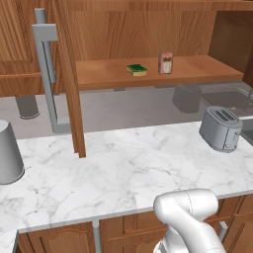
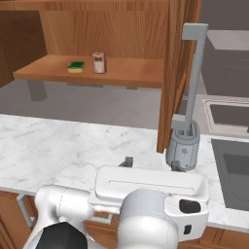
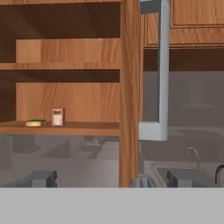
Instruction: Pick up the sponge and bar soap from the sink, and place them back in the cabinet, and close the cabinet doors.
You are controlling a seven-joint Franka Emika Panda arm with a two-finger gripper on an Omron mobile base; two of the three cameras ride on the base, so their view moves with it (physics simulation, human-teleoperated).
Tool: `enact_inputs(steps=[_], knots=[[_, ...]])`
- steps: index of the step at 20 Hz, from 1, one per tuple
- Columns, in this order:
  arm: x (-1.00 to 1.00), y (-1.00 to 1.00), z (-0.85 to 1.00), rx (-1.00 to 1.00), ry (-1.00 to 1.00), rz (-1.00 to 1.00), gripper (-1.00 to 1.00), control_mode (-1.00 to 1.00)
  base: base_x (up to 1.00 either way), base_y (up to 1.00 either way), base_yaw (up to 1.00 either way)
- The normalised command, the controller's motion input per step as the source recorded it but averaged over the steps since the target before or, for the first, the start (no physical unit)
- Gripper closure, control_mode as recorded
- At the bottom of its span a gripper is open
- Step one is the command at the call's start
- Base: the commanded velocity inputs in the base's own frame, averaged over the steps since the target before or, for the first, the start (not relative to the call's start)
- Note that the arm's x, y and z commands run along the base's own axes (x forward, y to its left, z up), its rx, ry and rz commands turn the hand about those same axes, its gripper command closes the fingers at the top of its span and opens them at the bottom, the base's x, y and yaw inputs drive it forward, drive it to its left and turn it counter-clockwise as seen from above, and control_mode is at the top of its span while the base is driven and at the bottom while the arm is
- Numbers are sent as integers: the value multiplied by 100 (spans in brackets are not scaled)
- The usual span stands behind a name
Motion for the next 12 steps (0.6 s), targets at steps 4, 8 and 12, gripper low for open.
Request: enact_inputs(steps=[4, 8, 12], knots=[[23, -3, -8, 0, 0, 0, -100, -100, 0, 0, 0], [27, -7, -5, 0, 0, 0, -100, -100, 0, 0, 0], [24, -11, -3, 0, 0, 0, -100, -100, 0, 0, 0]])
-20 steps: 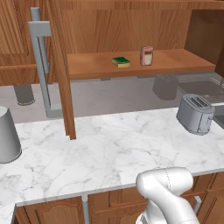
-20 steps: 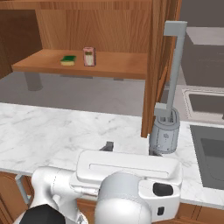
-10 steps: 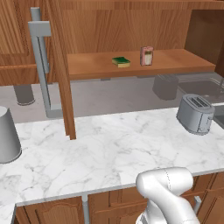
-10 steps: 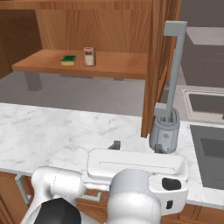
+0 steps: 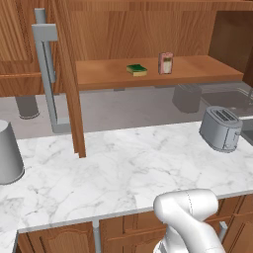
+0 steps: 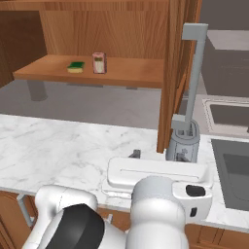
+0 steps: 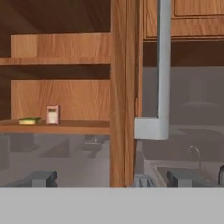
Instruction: Pick up the sponge and bar soap from the sink, and place them back in the cabinet, and close the cabinet doors.
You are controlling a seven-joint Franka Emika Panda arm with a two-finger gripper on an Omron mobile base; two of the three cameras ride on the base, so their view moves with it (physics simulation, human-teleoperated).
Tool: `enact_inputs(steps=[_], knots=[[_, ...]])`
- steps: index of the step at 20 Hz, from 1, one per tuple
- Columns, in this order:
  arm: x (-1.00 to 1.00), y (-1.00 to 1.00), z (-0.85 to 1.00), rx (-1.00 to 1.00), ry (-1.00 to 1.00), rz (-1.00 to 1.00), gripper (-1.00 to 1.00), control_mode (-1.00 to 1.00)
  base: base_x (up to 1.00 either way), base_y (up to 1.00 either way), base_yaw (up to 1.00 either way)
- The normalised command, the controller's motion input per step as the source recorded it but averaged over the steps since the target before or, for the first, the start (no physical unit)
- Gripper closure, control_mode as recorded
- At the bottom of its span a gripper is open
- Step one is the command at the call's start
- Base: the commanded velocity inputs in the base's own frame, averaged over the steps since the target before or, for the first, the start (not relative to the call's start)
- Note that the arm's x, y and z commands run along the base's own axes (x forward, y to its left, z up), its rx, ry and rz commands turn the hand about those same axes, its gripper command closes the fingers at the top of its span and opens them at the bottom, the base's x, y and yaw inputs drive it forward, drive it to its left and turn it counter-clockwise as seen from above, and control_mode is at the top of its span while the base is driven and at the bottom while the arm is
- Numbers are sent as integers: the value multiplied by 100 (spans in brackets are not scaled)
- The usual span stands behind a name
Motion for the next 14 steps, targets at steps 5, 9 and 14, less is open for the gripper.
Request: enact_inputs(steps=[5, 9, 14], knots=[[19, -15, -3, 0, 0, 0, -100, -100, 0, 0, 0], [14, -19, -4, 0, 0, 0, -100, -100, 0, 0, 0], [10, -13, -2, 0, 0, 0, -100, -100, 0, 0, 0]])
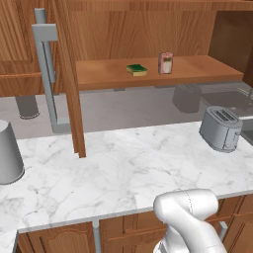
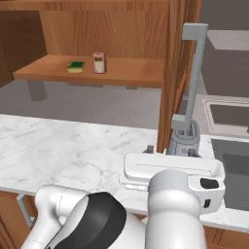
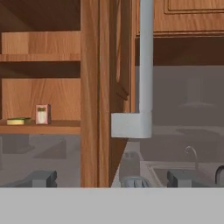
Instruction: Pick up the sponge and bar soap from the sink, and place them back in the cabinet, and close the cabinet doors.
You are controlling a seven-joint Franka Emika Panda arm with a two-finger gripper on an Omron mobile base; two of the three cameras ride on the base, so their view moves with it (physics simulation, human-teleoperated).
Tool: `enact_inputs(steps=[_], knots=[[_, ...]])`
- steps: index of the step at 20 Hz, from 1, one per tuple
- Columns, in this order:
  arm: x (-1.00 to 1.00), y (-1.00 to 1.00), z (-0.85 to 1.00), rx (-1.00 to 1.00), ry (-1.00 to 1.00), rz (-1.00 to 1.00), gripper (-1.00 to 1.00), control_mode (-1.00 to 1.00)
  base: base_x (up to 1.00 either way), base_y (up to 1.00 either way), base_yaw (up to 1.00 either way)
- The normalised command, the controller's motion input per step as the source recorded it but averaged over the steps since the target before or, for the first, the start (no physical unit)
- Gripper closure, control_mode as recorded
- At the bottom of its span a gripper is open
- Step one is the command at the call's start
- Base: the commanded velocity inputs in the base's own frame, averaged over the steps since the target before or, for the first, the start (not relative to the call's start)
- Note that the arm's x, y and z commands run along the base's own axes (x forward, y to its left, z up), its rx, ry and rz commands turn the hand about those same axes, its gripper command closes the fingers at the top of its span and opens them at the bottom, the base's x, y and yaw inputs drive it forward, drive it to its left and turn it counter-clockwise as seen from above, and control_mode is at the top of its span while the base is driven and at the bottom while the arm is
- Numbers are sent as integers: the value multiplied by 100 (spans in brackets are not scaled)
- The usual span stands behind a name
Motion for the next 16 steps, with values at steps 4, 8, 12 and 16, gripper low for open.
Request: enact_inputs(steps=[4, 8, 12, 16], knots=[[12, -2, -3, 0, 0, 0, -100, -100, 0, 0, 0], [11, 0, -5, 0, 0, 0, -100, -100, 0, 0, 0], [11, 0, -9, 0, 0, 0, -100, -100, 0, 0, 0], [13, 0, -9, 0, 0, 0, -100, -100, 0, 0, 0]])
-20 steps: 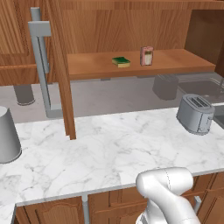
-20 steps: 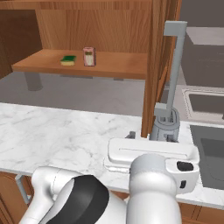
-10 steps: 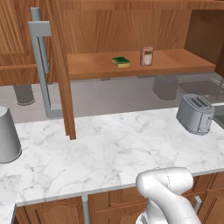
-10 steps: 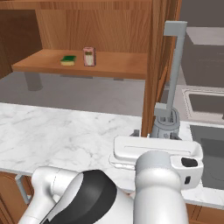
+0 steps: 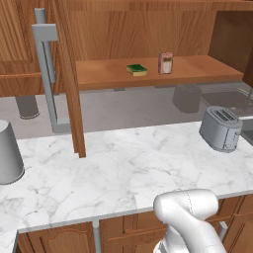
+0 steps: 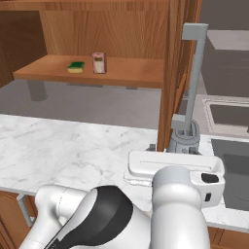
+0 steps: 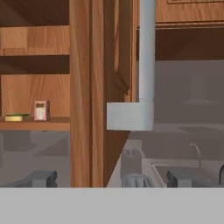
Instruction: Pick up the sponge and bar soap from the sink, and place them back in the cabinet, and close the cabinet doors.
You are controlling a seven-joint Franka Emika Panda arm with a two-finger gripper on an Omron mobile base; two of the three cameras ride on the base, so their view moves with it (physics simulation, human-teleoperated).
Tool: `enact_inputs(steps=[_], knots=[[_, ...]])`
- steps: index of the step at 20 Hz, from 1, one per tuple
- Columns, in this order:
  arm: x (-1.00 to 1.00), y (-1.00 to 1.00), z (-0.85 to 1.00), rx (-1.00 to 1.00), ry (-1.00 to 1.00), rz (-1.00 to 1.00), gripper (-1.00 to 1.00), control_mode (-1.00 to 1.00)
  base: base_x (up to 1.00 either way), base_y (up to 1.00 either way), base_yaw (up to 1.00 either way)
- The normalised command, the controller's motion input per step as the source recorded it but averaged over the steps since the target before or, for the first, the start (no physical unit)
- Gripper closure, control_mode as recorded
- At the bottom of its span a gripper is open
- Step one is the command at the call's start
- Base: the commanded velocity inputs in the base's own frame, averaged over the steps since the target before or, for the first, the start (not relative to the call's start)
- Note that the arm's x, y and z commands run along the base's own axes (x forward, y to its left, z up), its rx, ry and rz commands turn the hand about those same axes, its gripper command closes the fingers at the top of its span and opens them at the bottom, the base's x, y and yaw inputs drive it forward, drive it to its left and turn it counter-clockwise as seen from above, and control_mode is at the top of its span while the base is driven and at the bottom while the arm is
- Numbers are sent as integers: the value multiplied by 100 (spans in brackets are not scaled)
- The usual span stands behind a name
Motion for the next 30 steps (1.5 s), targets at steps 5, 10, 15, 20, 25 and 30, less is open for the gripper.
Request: enact_inputs(steps=[5, 10, 15, 20, 25, 30], knots=[[15, 0, -9, 0, 0, 0, -100, -100, 0, 0, 0], [14, 0, -1, 0, -2, 0, -100, -100, 0, 0, 0], [15, 0, -1, 0, -2, 1, -100, -100, 0, 0, 0], [14, 0, -1, 0, -3, 3, -100, -100, 0, 0, 0], [16, 0, -3, 0, -3, 5, -100, -100, 0, 0, 0], [22, 0, -6, 0, -3, 6, -100, -100, 0, 0, 0]])
